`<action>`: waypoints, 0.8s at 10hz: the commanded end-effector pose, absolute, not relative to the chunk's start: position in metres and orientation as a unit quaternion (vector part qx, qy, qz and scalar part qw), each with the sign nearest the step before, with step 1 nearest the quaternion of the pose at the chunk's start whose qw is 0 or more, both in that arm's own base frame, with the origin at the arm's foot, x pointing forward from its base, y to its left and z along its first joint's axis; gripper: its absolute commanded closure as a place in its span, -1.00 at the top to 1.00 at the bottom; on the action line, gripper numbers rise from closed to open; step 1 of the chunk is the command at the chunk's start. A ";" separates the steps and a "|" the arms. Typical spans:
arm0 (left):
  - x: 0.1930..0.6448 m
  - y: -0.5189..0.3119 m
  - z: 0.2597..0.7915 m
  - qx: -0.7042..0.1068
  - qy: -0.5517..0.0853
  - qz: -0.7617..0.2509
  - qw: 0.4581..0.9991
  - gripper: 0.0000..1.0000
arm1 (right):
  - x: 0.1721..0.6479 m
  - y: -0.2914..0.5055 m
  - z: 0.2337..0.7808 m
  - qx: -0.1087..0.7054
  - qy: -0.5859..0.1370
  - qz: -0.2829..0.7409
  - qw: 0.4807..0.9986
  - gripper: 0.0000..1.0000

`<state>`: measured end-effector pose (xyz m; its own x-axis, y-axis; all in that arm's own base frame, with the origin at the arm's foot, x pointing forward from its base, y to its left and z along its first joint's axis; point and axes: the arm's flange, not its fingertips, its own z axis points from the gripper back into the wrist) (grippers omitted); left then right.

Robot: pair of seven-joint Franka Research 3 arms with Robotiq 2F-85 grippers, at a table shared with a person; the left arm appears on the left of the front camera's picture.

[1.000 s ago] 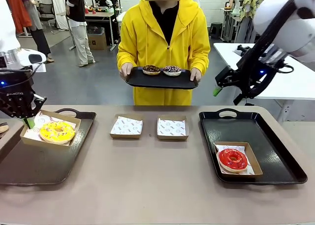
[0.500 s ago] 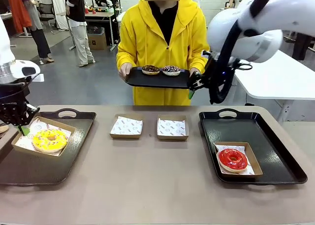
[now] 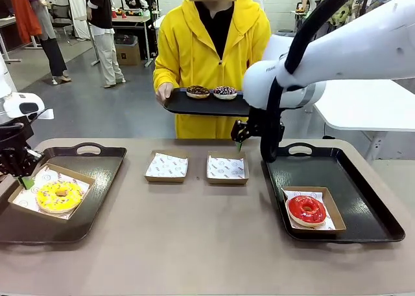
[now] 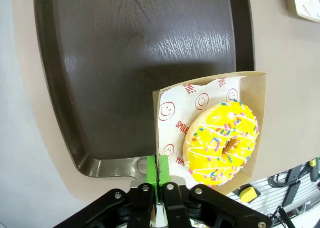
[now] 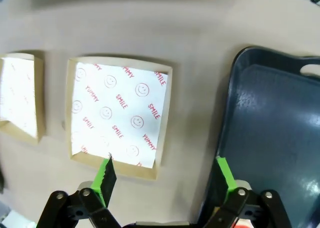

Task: Individually package the donuts and arrange them on the tray.
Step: Place the picked Paper togo box on the Handle tray while simultaneously picking up another Paper togo box from the table with the other hand.

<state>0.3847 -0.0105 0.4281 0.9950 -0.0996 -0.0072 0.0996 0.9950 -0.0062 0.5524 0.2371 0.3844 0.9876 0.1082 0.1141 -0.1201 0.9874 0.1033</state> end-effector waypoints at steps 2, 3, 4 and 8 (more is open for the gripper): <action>0.387 -0.012 0.433 -0.002 0.001 -0.049 0.999 -0.98 | 0.555 0.257 0.369 0.038 -0.059 0.029 0.997 1.00; 0.387 -0.012 0.433 -0.002 0.001 -0.049 0.999 -0.98 | 0.552 0.257 0.371 0.049 -0.062 0.012 0.997 1.00; 0.387 -0.012 0.433 -0.002 0.001 -0.049 0.999 -0.98 | 0.549 0.251 0.370 0.049 -0.048 0.049 0.996 1.00; 0.386 -0.012 0.430 -0.002 0.001 -0.051 0.999 -0.98 | 0.549 0.253 0.369 0.050 -0.048 0.042 0.997 1.00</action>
<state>0.3857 -0.0117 0.4302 0.9948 -0.1020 -0.0028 0.1020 0.9948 -0.0046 0.5487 0.2533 0.3689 0.9919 0.0789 0.0993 -0.0884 0.9915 0.0954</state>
